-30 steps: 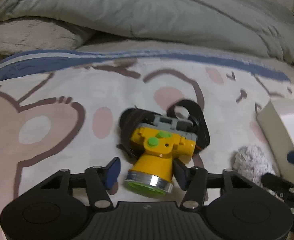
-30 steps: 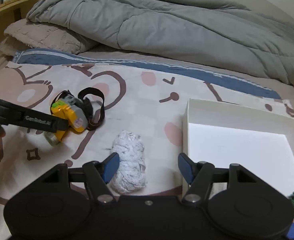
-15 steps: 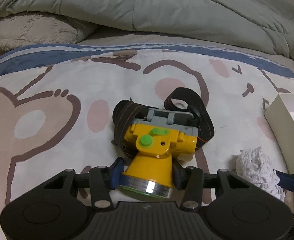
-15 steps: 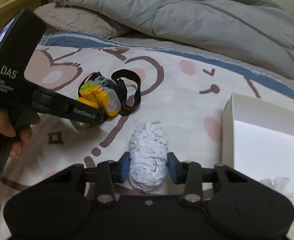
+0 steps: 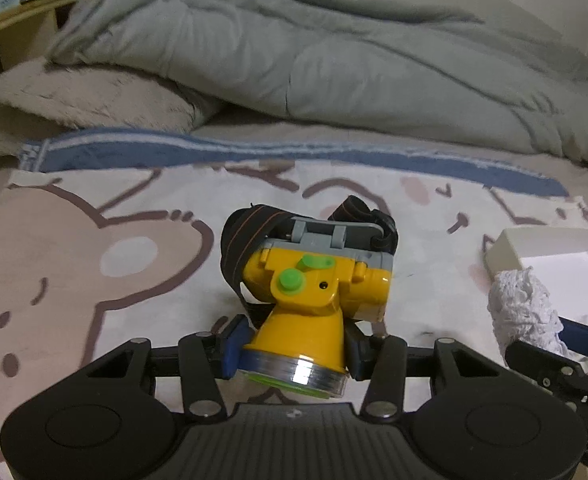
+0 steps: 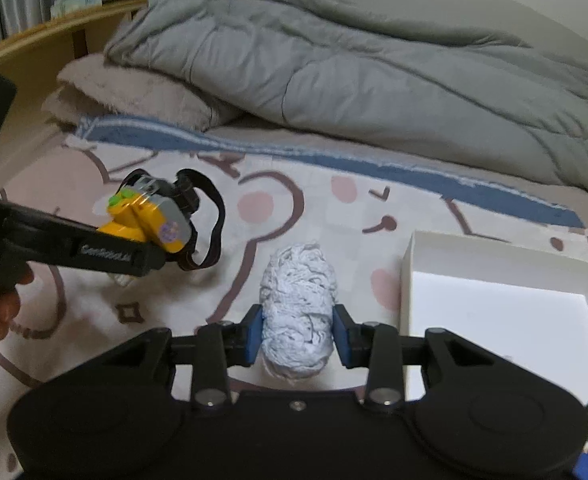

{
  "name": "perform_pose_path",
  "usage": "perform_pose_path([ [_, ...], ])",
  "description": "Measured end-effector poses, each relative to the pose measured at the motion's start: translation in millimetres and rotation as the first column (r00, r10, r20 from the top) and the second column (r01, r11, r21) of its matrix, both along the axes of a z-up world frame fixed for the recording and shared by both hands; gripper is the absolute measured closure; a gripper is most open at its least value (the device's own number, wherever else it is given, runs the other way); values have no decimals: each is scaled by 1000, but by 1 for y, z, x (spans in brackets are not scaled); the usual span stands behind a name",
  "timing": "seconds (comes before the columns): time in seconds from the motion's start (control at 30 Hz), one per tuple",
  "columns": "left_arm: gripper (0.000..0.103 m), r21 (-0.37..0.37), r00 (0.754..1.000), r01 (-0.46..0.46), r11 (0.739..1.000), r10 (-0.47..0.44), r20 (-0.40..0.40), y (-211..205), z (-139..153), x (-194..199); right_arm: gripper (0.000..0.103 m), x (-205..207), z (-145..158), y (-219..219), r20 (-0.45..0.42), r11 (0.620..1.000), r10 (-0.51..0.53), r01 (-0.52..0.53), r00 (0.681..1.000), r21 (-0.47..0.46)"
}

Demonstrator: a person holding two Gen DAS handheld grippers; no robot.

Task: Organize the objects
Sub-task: 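Lift and carry the headlamp with the left gripper while the right gripper carries the roll over the tray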

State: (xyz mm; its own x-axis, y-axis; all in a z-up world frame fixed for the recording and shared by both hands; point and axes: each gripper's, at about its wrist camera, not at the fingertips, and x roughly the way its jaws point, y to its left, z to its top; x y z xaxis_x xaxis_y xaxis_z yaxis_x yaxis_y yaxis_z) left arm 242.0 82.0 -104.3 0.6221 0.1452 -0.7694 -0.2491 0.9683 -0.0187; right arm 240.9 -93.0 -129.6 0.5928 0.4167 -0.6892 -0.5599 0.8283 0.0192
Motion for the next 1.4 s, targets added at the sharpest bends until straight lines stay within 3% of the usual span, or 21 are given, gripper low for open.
perform_pose_path([
  [0.5, 53, 50, 991, -36, 998, 29, 132, -16, 70, -81, 65, -44, 57, -20, 71, 995, -17, 10, 997, 104],
  [0.77, 53, 107, 988, -49, 993, 32, 152, -31, 81, -109, 65, -62, 73, -36, 118, 994, -24, 11, 993, 110],
  [1.07, 54, 84, 976, -18, 996, -1, 219, -48, 84, -124, 65, -68, 79, -60, 151, 994, -52, 37, 987, 104],
  [1.4, 54, 62, 979, -23, 998, 10, 205, -52, 77, -124, 65, -69, 80, -66, 164, 995, -52, 36, 985, 98],
])
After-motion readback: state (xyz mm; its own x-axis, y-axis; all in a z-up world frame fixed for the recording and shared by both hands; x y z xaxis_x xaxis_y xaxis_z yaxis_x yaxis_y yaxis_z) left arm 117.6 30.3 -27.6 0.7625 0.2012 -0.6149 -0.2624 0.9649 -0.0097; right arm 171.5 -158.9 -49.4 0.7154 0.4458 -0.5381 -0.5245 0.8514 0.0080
